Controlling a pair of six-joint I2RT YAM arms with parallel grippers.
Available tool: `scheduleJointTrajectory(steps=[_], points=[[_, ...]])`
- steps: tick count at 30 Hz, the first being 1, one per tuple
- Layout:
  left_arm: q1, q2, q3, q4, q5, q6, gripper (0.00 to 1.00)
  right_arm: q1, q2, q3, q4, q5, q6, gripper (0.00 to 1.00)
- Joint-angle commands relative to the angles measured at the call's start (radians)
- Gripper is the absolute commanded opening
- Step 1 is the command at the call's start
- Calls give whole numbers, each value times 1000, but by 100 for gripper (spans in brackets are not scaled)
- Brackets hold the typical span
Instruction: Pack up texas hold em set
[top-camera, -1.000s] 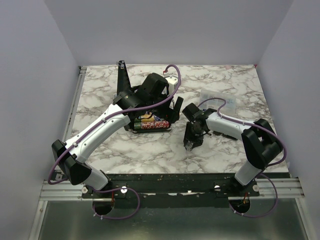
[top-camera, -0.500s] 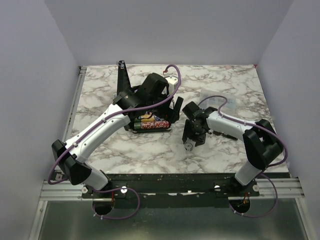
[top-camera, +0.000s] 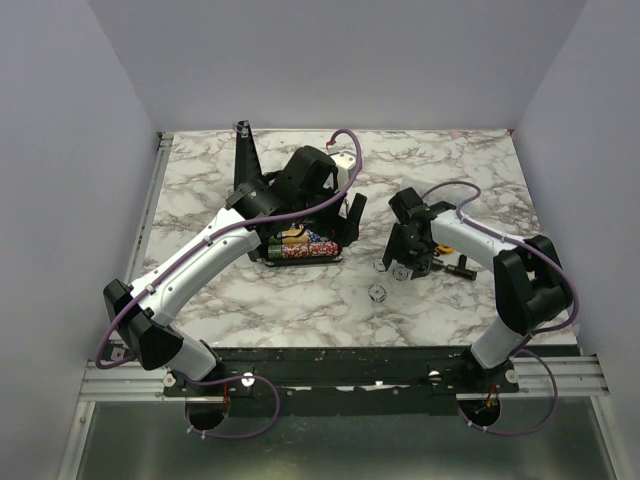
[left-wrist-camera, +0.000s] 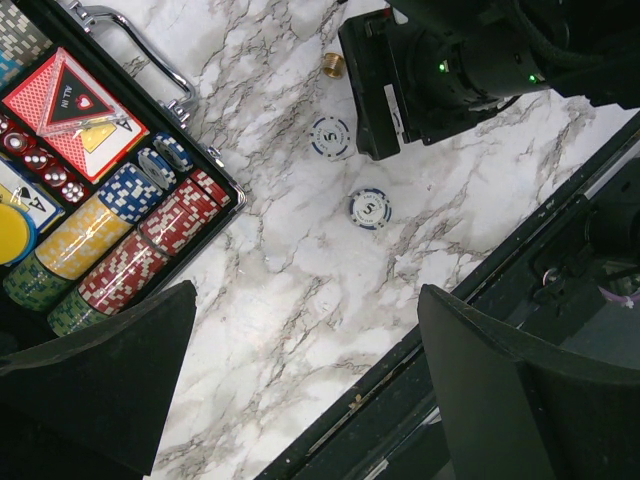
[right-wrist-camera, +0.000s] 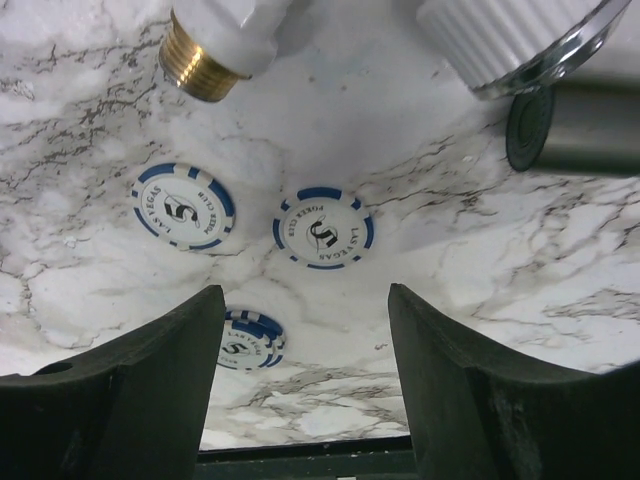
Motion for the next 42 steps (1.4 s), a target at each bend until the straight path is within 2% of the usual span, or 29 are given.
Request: scheduleJointTrajectory(steps=[1, 6, 10, 22, 42], points=[[2, -17, 10, -1, 0, 10, 92, -24, 38, 46, -23, 41, -62, 69], [2, -14, 10, -1, -3, 10, 92, -41, 77, 65, -19, 37, -98, 69], [1, -15, 10, -2, -5, 11, 92, -48, 107, 73, -17, 27, -122, 63], [2, -18, 11, -4, -8, 13, 92, -49, 168, 100, -23, 10, -153, 60], [3, -9, 9, -4, -18, 16, 92, -47, 215, 66, -41, 71, -201, 50]])
